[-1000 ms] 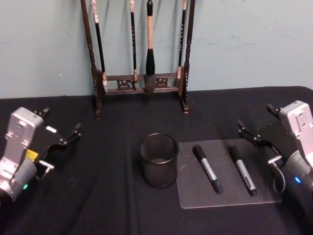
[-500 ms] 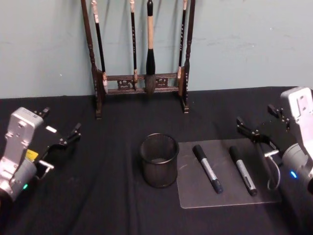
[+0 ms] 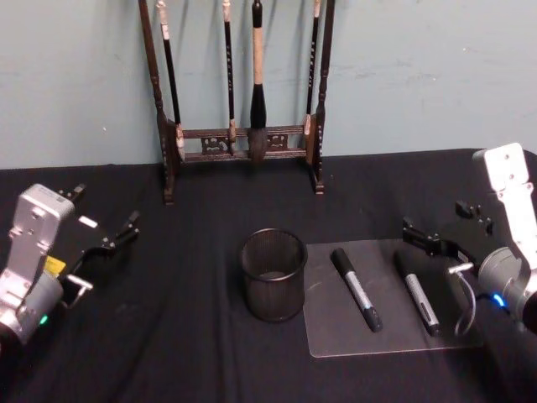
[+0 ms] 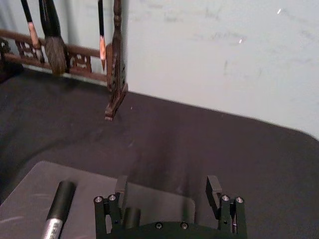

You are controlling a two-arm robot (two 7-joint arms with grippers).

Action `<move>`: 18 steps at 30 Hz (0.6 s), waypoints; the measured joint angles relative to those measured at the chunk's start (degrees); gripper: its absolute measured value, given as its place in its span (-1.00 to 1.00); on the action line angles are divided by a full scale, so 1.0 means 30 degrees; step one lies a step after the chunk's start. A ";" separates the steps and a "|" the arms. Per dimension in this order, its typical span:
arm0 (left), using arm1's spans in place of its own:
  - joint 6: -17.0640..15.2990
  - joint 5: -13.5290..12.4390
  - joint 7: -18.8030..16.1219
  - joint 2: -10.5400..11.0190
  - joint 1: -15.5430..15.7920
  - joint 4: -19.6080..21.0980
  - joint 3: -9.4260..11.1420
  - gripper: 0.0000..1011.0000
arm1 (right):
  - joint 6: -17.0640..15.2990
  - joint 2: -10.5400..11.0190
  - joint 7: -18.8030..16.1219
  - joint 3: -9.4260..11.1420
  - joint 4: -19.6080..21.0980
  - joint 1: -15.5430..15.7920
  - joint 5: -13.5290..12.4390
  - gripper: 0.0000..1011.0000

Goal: Pick up the water-based marker from the table and place it into the pen holder.

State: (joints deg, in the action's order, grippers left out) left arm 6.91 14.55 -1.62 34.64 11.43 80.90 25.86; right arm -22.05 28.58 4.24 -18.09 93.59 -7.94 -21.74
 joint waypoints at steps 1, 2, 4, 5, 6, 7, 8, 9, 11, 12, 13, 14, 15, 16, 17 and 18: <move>0.0000 0.0000 0.0001 0.0000 0.0000 0.0000 -0.0001 0.98 | -0.0148 -0.0046 -0.0033 0.0008 -0.0024 -0.0016 -0.0018 0.98; 0.0000 0.0000 0.0000 0.0000 -0.0001 0.0000 0.0000 0.98 | -0.0297 -0.0089 -0.0071 0.0017 -0.0050 -0.0033 -0.0037 0.98; 0.0000 0.0000 0.0000 0.0000 0.0001 -0.0001 -0.0001 0.98 | -0.0668 -0.0194 -0.0207 0.0058 -0.0126 -0.0072 -0.0097 0.98; 0.0001 0.0001 0.0000 0.0000 0.0000 -0.0001 0.0000 0.98 | -0.0889 -0.0280 -0.0291 0.0078 -0.0195 -0.0103 -0.0124 0.98; 0.0000 0.0000 0.0000 0.0001 0.0001 0.0000 0.0000 0.98 | -0.0889 -0.0280 -0.0291 0.0078 -0.0195 -0.0103 -0.0124 0.98; 0.0001 0.0000 0.0000 0.0000 0.0000 0.0000 0.0000 0.98 | -0.1100 -0.0364 -0.0382 0.0092 -0.0278 -0.0144 -0.0136 0.98; 0.0000 0.0000 0.0000 0.0000 0.0000 -0.0001 -0.0001 0.98 | -0.1183 -0.0402 -0.0428 0.0100 -0.0322 -0.0166 -0.0140 0.98; 0.0001 0.0000 0.0000 0.0000 0.0000 0.0000 0.0000 0.98 | -0.1263 -0.0439 -0.0474 0.0103 -0.0371 -0.0189 -0.0140 0.98; 0.0000 0.0000 0.0001 0.0000 0.0000 0.0000 0.0000 0.98 | -0.1462 -0.0563 -0.0592 0.0109 -0.0538 -0.0265 -0.0141 0.98; 0.0000 0.0001 0.0001 0.0000 0.0000 0.0000 -0.0001 0.98 | -0.1565 -0.0637 -0.0676 0.0118 -0.0645 -0.0309 -0.0139 0.98; 0.0000 0.0000 0.0000 0.0000 0.0001 0.0000 0.0000 0.98 | -0.1610 -0.0667 -0.0714 0.0122 -0.0695 -0.0331 -0.0135 0.98; 0.0000 0.0000 0.0000 -0.0001 0.0000 0.0000 0.0000 0.98 | -0.1714 -0.0741 -0.0788 0.0134 -0.0809 -0.0384 -0.0121 0.98; 0.0000 0.0000 0.0000 0.0000 0.0001 0.0001 0.0000 0.98 | -0.1760 -0.0781 -0.0827 0.0136 -0.0868 -0.0413 -0.0109 0.98; -0.0001 0.0001 0.0000 0.0000 0.0000 0.0000 -0.0001 0.98 | -0.1810 -0.0818 -0.0867 0.0137 -0.0929 -0.0443 -0.0096 0.98; 0.0000 0.0000 0.0000 0.0000 0.0000 0.0000 0.0000 0.98 | -0.1847 -0.0860 -0.0903 0.0138 -0.0995 -0.0472 -0.0081 0.98; 0.0000 0.0001 0.0000 0.0001 0.0001 -0.0001 0.0000 0.98 | -0.1889 -0.0898 -0.0948 0.0142 -0.1056 -0.0503 -0.0070 0.98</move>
State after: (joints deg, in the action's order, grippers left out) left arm 6.91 14.55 -1.62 34.65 11.43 80.90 25.86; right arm -27.72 25.89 1.39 -17.66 90.42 -9.45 -21.95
